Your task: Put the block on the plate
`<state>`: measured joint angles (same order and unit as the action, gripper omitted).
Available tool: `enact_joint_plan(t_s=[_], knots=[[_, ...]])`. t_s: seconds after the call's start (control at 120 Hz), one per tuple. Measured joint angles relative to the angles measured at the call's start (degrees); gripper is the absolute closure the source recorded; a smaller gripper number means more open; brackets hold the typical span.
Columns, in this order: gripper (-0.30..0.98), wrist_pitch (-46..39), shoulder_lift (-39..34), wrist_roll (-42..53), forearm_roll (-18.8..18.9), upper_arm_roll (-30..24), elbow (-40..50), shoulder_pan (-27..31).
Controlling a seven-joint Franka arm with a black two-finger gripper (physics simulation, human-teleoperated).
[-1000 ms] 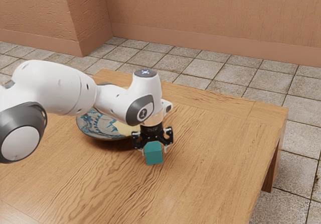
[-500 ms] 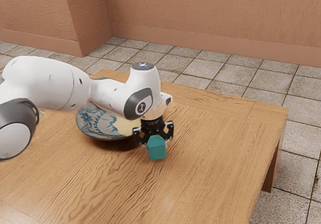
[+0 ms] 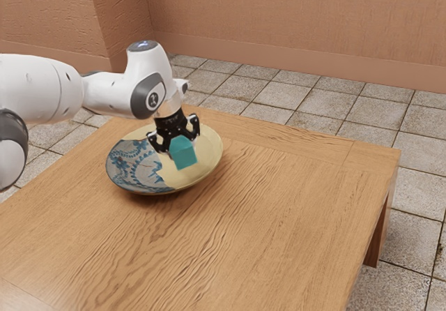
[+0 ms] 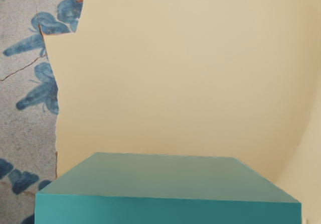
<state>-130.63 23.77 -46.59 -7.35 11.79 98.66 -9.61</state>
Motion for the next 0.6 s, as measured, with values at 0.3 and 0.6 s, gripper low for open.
enact_joint_plan(t_s=[0.3, 0.6], knots=[[0.29, 0.51, 9.05, -0.09, 0.02, -0.36, -7.26, 6.26], [0.1, 0.94, 6.41, 0.09, -0.25, -0.63, -6.49, 5.79]])
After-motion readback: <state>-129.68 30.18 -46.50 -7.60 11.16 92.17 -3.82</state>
